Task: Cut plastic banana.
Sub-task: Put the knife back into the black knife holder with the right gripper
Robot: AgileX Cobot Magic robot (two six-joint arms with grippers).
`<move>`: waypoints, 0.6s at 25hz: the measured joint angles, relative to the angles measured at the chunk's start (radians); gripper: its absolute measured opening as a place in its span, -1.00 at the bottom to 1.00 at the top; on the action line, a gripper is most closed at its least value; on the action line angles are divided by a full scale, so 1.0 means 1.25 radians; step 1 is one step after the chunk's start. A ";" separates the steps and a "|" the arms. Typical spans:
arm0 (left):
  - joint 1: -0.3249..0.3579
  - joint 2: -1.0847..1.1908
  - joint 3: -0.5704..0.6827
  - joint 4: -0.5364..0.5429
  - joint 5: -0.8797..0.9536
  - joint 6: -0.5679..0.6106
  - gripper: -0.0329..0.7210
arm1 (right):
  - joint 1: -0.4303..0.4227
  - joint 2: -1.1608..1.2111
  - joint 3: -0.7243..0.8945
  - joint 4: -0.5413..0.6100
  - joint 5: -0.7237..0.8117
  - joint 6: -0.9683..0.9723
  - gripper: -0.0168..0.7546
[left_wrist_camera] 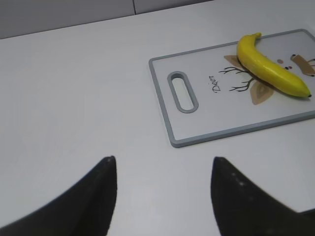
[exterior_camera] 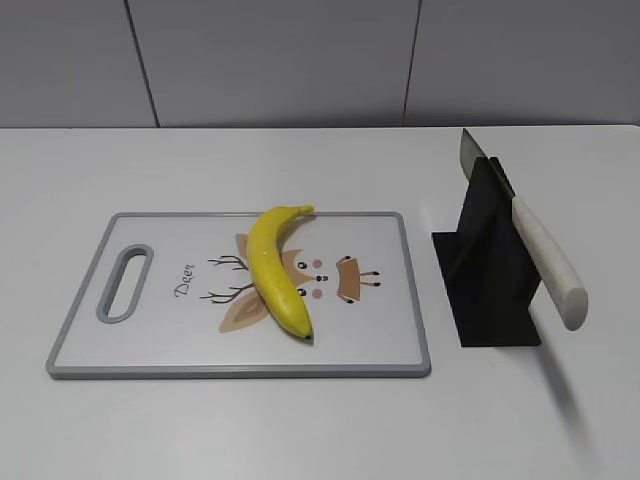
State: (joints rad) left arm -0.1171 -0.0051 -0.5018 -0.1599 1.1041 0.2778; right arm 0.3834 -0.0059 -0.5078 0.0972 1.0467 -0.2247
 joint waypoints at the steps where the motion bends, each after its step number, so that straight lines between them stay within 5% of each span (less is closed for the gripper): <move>1: 0.000 0.000 0.000 0.000 0.000 0.000 0.65 | 0.000 0.000 0.000 0.000 0.000 0.000 0.53; 9: 0.000 0.000 0.000 0.000 0.000 0.000 0.65 | -0.021 0.000 0.000 0.000 0.001 0.000 0.53; 15: 0.000 0.000 0.000 0.000 0.000 0.000 0.65 | -0.155 0.000 0.000 0.000 0.001 0.000 0.53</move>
State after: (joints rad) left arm -0.1171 -0.0051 -0.5018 -0.1600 1.1041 0.2778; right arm 0.1891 -0.0059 -0.5078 0.0972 1.0475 -0.2243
